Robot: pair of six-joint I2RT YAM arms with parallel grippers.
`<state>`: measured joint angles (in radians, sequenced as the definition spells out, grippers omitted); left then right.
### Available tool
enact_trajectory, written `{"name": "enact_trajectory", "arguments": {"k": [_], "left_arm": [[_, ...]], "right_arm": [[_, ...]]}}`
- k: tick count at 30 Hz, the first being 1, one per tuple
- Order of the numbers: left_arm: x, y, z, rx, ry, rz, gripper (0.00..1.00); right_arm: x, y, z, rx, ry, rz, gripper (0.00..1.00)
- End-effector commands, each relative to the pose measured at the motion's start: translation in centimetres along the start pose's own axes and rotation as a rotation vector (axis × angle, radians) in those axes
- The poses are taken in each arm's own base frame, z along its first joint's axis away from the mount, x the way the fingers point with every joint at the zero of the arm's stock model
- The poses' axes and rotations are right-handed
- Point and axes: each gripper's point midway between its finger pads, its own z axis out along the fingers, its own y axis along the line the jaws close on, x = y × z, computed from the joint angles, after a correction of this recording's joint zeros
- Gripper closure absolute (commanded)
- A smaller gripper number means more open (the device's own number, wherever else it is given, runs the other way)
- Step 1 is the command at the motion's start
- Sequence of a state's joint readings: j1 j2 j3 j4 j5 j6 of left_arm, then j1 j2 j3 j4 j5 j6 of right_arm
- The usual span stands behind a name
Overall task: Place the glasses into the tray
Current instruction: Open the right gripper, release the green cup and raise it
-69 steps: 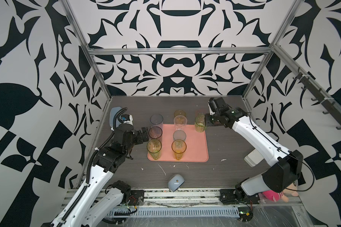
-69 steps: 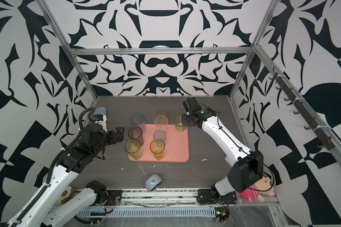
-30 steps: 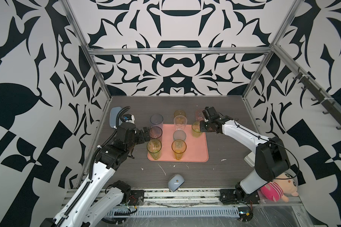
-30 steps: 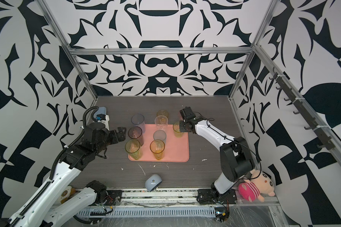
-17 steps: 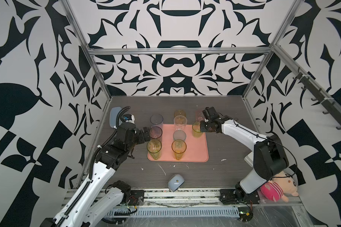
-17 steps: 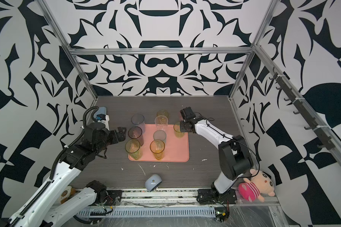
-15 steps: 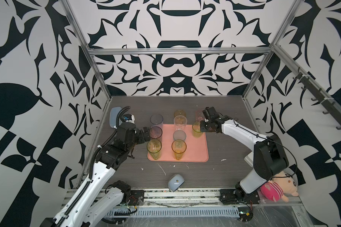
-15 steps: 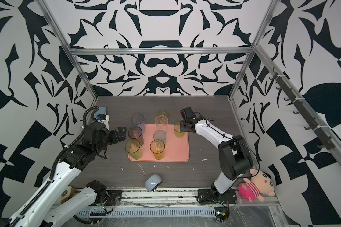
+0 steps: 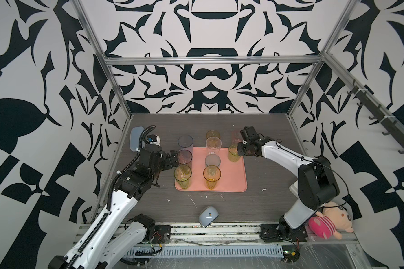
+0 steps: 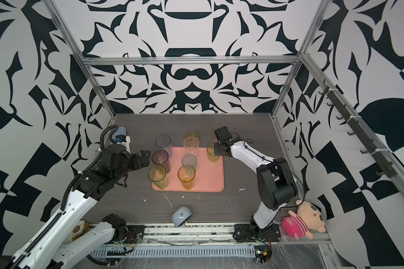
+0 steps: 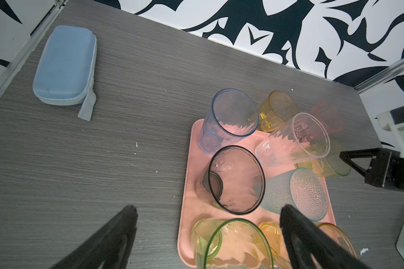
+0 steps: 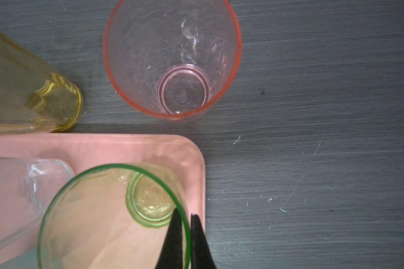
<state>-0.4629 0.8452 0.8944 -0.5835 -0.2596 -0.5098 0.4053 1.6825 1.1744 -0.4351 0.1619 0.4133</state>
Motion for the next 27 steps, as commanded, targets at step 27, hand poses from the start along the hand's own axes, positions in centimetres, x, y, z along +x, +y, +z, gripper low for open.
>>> {"name": "enact_trajectory", "arguments": {"k": [27], "left_arm": [[-0.5,0.1,-0.6,0.009,-0.030,-0.038,0.01]], "right_arm": [[-4.8,2.7,-4.2,-0.106,-0.043,0.030,0.79]]}}
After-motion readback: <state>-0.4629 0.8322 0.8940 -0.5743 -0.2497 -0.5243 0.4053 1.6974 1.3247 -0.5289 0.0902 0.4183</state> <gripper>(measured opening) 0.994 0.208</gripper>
